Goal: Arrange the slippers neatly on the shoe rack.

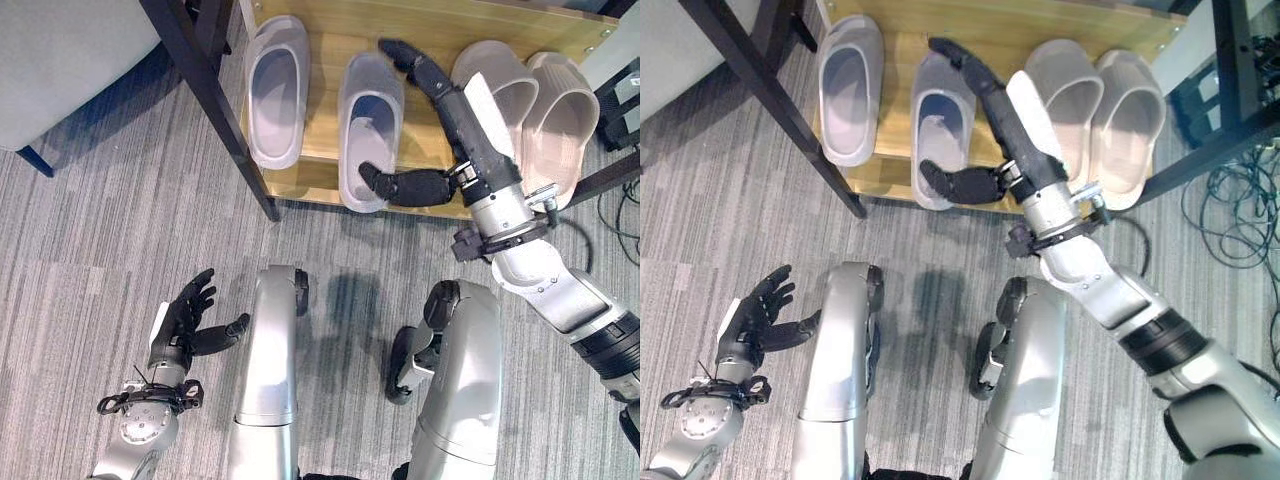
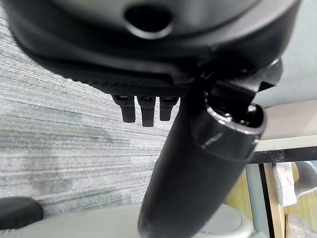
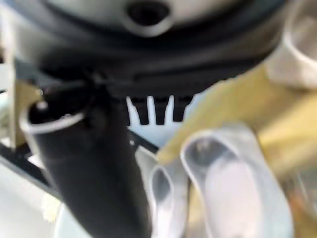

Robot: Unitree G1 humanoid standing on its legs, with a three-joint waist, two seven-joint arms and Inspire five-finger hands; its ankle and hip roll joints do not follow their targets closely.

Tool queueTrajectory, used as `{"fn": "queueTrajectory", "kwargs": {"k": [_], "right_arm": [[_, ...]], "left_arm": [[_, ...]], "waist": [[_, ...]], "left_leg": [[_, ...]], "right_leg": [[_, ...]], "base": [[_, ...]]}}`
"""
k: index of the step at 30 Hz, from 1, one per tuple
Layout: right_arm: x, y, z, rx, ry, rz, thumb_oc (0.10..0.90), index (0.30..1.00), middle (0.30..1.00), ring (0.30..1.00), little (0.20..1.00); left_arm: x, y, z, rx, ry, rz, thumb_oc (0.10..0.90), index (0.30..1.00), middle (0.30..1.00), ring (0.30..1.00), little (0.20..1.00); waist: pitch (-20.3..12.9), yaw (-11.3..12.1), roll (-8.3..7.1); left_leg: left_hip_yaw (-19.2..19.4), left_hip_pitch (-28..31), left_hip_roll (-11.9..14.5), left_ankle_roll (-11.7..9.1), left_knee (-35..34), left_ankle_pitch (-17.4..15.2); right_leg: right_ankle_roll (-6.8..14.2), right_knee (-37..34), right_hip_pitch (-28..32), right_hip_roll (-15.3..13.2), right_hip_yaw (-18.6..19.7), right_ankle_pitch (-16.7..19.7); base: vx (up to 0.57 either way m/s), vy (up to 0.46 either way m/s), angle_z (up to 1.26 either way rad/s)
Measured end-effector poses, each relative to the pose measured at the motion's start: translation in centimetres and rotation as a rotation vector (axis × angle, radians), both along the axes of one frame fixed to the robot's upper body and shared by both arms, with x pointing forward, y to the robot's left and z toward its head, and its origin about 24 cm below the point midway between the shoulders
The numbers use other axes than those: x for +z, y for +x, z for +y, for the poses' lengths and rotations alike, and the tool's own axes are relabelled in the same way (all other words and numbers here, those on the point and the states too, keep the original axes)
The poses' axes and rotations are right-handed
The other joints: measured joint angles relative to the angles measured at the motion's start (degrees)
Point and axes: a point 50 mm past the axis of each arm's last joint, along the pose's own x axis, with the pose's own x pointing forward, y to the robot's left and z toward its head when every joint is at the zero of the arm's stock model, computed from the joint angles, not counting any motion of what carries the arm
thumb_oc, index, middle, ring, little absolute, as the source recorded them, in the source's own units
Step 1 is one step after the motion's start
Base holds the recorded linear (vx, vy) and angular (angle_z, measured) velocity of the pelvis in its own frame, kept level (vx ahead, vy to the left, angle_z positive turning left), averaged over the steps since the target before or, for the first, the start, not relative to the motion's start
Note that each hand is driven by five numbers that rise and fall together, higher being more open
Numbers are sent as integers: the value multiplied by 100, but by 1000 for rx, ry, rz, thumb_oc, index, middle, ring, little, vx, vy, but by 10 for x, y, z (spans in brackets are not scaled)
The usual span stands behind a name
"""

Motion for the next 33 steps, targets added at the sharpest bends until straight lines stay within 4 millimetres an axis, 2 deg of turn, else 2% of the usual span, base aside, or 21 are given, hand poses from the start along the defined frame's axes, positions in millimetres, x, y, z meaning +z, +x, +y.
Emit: {"fn": "queueTrajectory", "kwargs": {"k": [6, 10, 18, 24, 26, 27, 29, 33], "right_arm": [[-5, -20, -8, 107, -186, 117, 800, 900, 900, 900, 900], [-5, -19, -8, 74, -83, 59, 800, 900, 900, 900, 900], [2, -19, -16, -67, -145, -131, 800, 900, 900, 900, 900], [-8, -1, -19, -197, -160, -159, 800, 900, 900, 900, 900], [-12, 6, -19, -234, -177, -147, 800, 900, 900, 900, 900], [-15, 8, -17, -243, -174, -142, 800, 900, 900, 900, 900], [-19, 14, -12, -251, -169, -129, 800, 900, 900, 900, 900], [-29, 29, 4, -267, -135, -92, 800, 900, 900, 900, 900]], "left_arm": [[1, 0, -3, -27, -4, -2, 800, 900, 900, 900, 900], [-1, -5, 0, -15, 1, 13, 800, 900, 900, 900, 900], [-3, -8, 1, 13, -13, 11, 800, 900, 900, 900, 900], [-1, -6, 2, 30, -12, 1, 800, 900, 900, 900, 900], [-2, -6, 1, 33, -16, 0, 800, 900, 900, 900, 900], [-1, -6, 0, 30, -18, -4, 800, 900, 900, 900, 900], [0, -4, -1, 26, -20, -11, 800, 900, 900, 900, 900], [2, -2, -1, 34, -20, -19, 800, 900, 900, 900, 900]], "waist": [[2, -53, 5], [1, -136, 10], [2, -156, 14], [-1, -135, 18], [-2, -106, 38], [-2, -67, 41], [0, -71, 47], [0, -15, 75]], "left_leg": [[-28, -30, 22, -28, -12, -20], [-25, -13, 85, -30, -25, -30], [-14, -20, 97, -59, -54, -47], [-31, -4, 115, -85, -57, -42], [-27, 8, 115, -78, -43, -148], [-25, 25, 118, -61, -43, -115], [3, 48, 117, -16, -38, -142], [51, 84, 117, -42, -60, -132]], "right_leg": [[3, -37, -39, 19, -31, 8], [-9, -75, -45, 65, -59, 64], [-24, -82, -101, 69, -66, 89], [-37, -98, -106, 104, -70, 131], [-5, -107, -120, 109, -64, 108], [-55, -120, -119, 104, -78, 153], [-28, -97, -113, 100, -42, 129], [-30, -96, -113, 104, -2, 128]], "base": [[-27, 43, -4], [-25, 16, -5], [-11, 1, -1], [-3, 2, -2], [-19, 1, -9], [-10, 3, -7], [-1, 2, -2], [0, 0, 0]]}}
